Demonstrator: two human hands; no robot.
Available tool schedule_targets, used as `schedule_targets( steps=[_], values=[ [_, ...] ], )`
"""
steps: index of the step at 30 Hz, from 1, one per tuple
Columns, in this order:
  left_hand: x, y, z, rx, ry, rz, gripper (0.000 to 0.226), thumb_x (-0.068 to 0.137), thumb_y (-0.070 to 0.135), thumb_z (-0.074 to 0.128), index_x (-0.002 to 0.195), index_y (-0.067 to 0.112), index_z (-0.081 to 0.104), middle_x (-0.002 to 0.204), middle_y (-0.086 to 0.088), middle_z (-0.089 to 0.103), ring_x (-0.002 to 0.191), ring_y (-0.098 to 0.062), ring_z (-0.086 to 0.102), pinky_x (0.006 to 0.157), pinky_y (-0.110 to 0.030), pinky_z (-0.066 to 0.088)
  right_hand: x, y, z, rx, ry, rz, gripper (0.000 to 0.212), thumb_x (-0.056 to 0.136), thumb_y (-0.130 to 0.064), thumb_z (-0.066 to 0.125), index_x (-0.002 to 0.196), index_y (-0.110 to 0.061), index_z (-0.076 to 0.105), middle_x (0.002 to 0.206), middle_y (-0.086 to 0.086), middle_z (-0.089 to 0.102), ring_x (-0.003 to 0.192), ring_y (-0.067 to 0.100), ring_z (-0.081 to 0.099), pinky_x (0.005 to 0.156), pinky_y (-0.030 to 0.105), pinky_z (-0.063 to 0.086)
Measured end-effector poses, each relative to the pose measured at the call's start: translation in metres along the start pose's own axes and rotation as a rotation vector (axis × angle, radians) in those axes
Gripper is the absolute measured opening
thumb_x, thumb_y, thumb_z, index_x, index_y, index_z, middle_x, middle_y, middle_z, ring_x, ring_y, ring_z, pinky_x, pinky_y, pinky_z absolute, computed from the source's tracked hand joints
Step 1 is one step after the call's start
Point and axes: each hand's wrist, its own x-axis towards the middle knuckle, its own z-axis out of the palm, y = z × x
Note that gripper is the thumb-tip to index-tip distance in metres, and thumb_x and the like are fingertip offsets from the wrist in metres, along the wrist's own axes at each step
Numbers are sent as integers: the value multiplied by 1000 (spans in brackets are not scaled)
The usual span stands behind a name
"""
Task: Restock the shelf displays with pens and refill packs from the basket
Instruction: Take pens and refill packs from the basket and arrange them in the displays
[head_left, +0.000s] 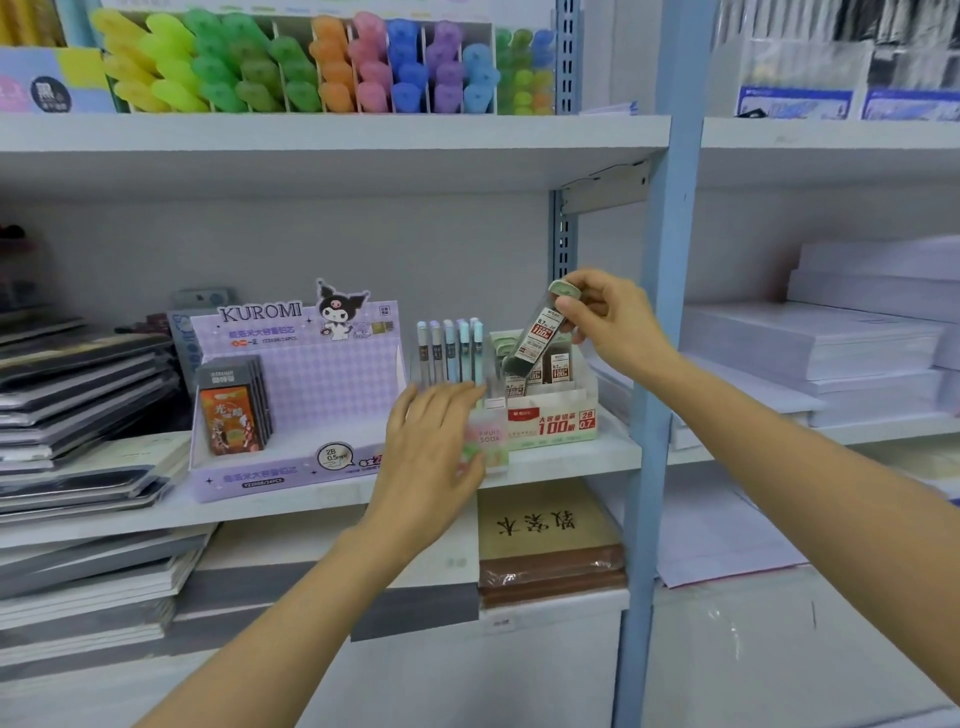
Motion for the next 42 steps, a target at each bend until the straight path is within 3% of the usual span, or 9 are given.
schedule_targets(
  steps=[9, 15, 18, 23, 27, 29, 33, 38, 42],
  values=[
    [-1, -6, 3, 82, -8, 43, 59, 85, 19, 67, 140, 12, 46, 141, -4, 49, 134, -22, 41, 120, -39, 9, 2, 17, 36, -178, -136, -20, 11, 94, -18, 60, 104, -18, 64, 93, 3, 68, 82, 17, 66, 76, 33, 57],
    [-2, -11, 6, 125, -21, 49, 61, 86, 21, 66, 143, 14, 43, 146, -4, 45, 138, -22, 36, 122, -39, 8, -1, 28, 48, -181, -179, -11, 17, 90, -17, 66, 102, -25, 57, 93, -5, 59, 84, 11, 60, 80, 27, 54],
    [-3, -11, 9, 138, -29, 47, 64, 90, 23, 62, 148, 16, 35, 154, -5, 35, 146, -22, 24, 122, -37, 1, -1, 31, 51, -223, -165, -39, 24, 90, -16, 65, 113, -21, 65, 100, -7, 53, 90, 8, 56, 84, 17, 46],
    [-13, -10, 7, 126, 37, 67, 66, 89, 18, 63, 149, 14, 35, 157, -10, 29, 148, -26, 18, 122, -43, 8, -18, 24, 47, -233, -106, -49, 34, 93, -17, 62, 127, -19, 59, 116, -1, 49, 103, 13, 55, 94, 25, 46],
    [-44, -14, 12, 61, 190, 49, 55, 78, 8, 66, 132, 12, 53, 139, -12, 47, 131, -29, 37, 111, -39, 24, -59, 0, 44, -101, 76, -236, 15, 93, -11, 60, 107, -13, 65, 101, 3, 58, 82, 14, 56, 73, 19, 45],
    [-75, -19, 23, 46, 233, 13, 47, 77, 6, 63, 123, 11, 58, 127, -12, 54, 119, -30, 44, 103, -37, 28, -93, -10, 53, -11, 47, -286, 9, 93, -11, 59, 98, -12, 66, 92, -1, 62, 75, 10, 55, 65, 17, 43],
    [-166, -31, 63, -13, 105, -146, 30, 80, 10, 52, 107, 11, 64, 109, -8, 59, 105, -26, 50, 91, -32, 32, -174, -4, 100, 128, -314, -213, 13, 94, -17, 56, 92, -12, 68, 81, -10, 63, 68, 6, 56, 62, 15, 41],
    [-295, -43, 123, -98, -385, -307, 29, 74, -3, 69, 99, 12, 65, 101, -5, 61, 94, -30, 59, 74, -38, 45, -269, 57, 184, -10, -934, 1, 15, 96, -19, 57, 102, -14, 69, 88, -2, 69, 70, 8, 56, 67, 25, 46],
    [-382, -53, 159, -123, -727, -435, 28, 87, 9, 66, 115, 11, 64, 124, -10, 61, 112, -31, 60, 89, -37, 51, -338, 118, 230, -124, -1283, 205, 23, 98, -24, 54, 116, -14, 65, 108, 5, 68, 92, 18, 62, 81, 33, 50]
  ],
)
